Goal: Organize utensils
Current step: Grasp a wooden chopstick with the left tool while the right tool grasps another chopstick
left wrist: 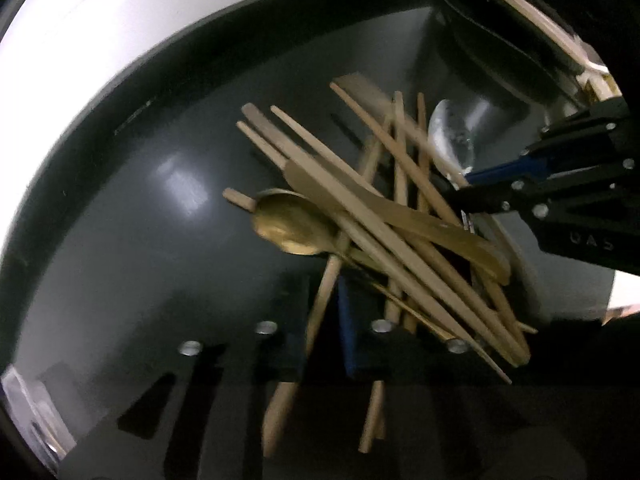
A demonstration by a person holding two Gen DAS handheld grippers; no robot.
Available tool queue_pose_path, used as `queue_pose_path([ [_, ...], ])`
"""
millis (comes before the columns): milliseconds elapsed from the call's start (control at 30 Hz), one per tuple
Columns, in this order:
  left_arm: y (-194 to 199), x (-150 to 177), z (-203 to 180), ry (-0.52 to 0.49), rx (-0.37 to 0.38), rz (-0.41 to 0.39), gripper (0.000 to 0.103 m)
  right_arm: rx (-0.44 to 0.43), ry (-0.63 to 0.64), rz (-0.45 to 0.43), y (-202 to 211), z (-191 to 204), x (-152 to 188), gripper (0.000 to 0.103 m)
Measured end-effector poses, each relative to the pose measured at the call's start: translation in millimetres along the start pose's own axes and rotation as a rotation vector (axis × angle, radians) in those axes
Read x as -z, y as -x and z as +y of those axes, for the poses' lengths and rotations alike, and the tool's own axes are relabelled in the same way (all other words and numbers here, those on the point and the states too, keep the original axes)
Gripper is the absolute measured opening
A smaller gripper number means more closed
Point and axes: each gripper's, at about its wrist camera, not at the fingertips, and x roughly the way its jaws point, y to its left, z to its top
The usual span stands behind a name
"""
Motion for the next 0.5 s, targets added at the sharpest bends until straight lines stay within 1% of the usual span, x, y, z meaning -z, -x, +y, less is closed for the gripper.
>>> queue_pose_path([
  [33, 0.2, 0.6, -0.3, 0.014, -0.002, -0.005, 0.005, -0.006, -0.004, -0.004, 2.0, -0.5, 0.9, 0.008],
  [167, 8.9, 13.2, 10.5, 0.168, 0.012, -0.027, 0.005, -0.015, -0.016, -0.033, 11.0, -4.5, 7.2, 0.008],
  [267, 25.3, 16.1, 13.5, 0.232, -0.008, -0.062, 0.005, -0.027, -0.031, -0.057, 25.3, -16.9, 9.6, 0.008],
  [367, 45.2, 20.9, 14.6, 0.264, -0.05, -0.097, 0.005, -0.037, -0.037, -0.095, 39.7, -22.2, 11.3, 0.008],
  [433, 55.8, 21.9, 14.0, 0.291, -0.054, -0.114, 0.005, -0.047, -0.04, -0.117, 48.7, -22.9, 13.8, 0.008],
  [500, 75.8, 28.6, 13.9, 0.325, -0.05, -0.136, 0.005, -0.057, -0.034, -0.133, 57.1, -20.6, 17.5, 0.008],
])
